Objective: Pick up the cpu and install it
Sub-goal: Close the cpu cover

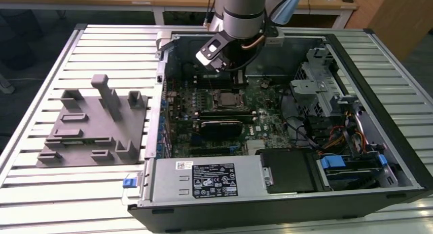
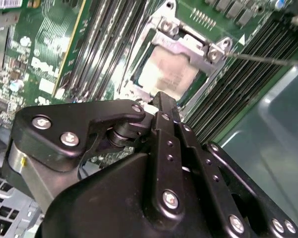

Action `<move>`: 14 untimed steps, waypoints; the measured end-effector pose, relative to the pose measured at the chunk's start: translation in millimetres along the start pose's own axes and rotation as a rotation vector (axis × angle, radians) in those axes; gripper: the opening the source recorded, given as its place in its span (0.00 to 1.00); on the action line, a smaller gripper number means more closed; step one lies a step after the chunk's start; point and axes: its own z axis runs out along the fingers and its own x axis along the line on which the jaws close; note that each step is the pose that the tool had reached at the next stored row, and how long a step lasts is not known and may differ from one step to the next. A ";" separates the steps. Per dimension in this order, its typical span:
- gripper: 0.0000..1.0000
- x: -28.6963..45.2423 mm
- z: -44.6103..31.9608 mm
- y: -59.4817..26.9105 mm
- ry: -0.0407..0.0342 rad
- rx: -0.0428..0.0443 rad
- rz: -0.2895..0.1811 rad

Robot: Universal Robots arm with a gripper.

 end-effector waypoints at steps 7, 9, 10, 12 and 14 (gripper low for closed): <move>0.11 -0.5 3.4 -12.1 -0.0007 0.0016 0.001; 0.11 -0.5 3.7 -13.9 -0.0005 0.0015 0.001; 0.11 -0.5 3.6 -14.0 -0.0006 0.0015 0.001; 0.11 -0.5 3.6 -14.5 -0.0006 0.0016 0.001; 0.11 -0.5 3.6 -14.8 -0.0006 0.0015 0.000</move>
